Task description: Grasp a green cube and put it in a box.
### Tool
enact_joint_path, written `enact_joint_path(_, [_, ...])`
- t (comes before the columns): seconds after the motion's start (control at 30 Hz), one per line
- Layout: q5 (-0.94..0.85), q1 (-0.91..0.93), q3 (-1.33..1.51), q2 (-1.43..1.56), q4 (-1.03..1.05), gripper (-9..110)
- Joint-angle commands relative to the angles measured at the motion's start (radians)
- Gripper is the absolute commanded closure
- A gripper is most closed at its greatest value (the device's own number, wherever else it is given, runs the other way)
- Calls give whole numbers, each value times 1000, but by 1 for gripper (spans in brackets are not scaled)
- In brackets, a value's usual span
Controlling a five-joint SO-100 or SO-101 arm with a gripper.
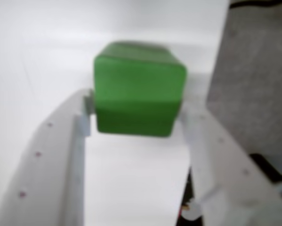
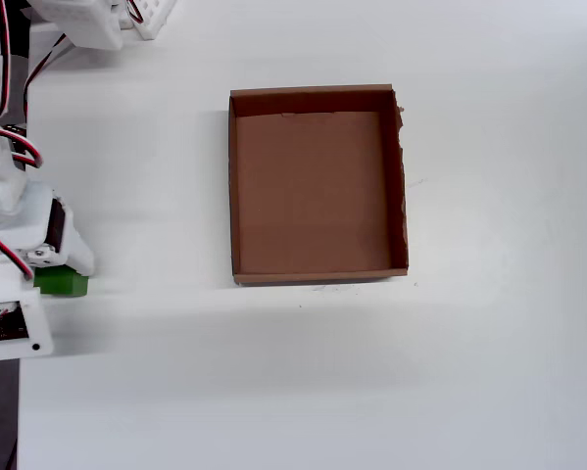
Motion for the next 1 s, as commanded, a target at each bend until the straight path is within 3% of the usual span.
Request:
enact_joint_path(0.0, [-15, -3, -54, 9, 5, 81])
enact_joint_path(0.97, [-15, -2, -101, -17, 35, 89])
